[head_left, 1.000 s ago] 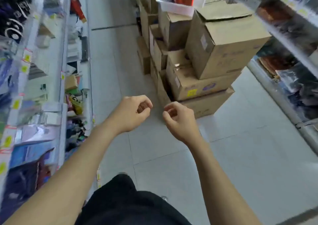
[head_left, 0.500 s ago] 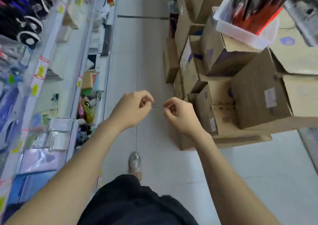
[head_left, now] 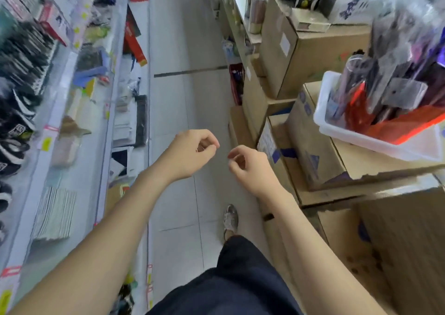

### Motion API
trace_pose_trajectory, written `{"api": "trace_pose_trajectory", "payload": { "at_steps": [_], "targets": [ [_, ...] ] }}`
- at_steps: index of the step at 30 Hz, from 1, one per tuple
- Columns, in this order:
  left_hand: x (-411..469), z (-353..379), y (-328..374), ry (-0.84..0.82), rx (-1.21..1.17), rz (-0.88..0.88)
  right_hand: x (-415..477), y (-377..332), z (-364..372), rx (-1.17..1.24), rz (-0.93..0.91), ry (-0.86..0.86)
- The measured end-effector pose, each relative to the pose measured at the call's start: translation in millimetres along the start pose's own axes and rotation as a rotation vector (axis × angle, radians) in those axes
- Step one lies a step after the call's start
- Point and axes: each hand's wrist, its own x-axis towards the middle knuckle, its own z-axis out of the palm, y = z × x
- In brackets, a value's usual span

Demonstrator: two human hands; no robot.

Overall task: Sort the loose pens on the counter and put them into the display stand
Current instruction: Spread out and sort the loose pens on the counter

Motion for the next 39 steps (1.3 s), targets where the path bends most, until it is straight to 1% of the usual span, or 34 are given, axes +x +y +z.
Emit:
{"api": "trace_pose_trajectory", "payload": {
  "at_steps": [3,5,9,12,18,21,25,30,32,35,37,39],
  "targets": [
    [86.0,-33.1,-5.5,-0.016,0.024,-0.036,88.9,-3.3,-14.3,0.031,0.054,0.021],
    [140.9,-57.9,-10.9,-0.012,0.026,-0.045,148.2,-11.2,-22.9,0.051,0.057,0.008],
    [237.0,-108.9,-27.5,0.066,-0.013,-0.089,272.5,-34.9,-38.5,0.025,0.038,-0.005],
    [310.0,-143.0,-49.5,0.09,0.006,-0.116,371.2,-47.1,-41.5,0.003,0.025,0.012],
    [480.5,-228.8,-116.2,0.12,0.031,-0.079,566.8,-68.0,-22.0,-0.053,0.047,0.056],
    [562.0,-279.0,-131.8,0.121,0.033,-0.051,653.1,-87.6,-22.5,-0.064,0.087,0.06],
    [669.8,-328.6,-138.0,0.078,0.029,-0.018,754.7,-104.1,-36.9,-0.066,0.104,0.044],
    [802.9,-374.2,-141.4,0.045,0.049,0.026,873.2,-98.4,-47.6,-0.055,0.158,0.069],
    [862.5,-387.7,-147.4,0.024,0.072,0.04,931.4,-87.7,-49.5,-0.053,0.188,0.106],
    [959.4,-405.2,-159.2,-0.011,0.128,0.059,1025.5,-67.7,-55.0,-0.047,0.181,0.131],
    [1024.6,-420.8,-159.3,-0.012,0.157,0.059,1088.8,-58.1,-64.3,-0.05,0.177,0.109],
    [1083.0,-439.5,-152.2,-0.013,0.136,0.045,1149.3,-54.2,-75.6,-0.045,0.192,0.065]
  ]
}}
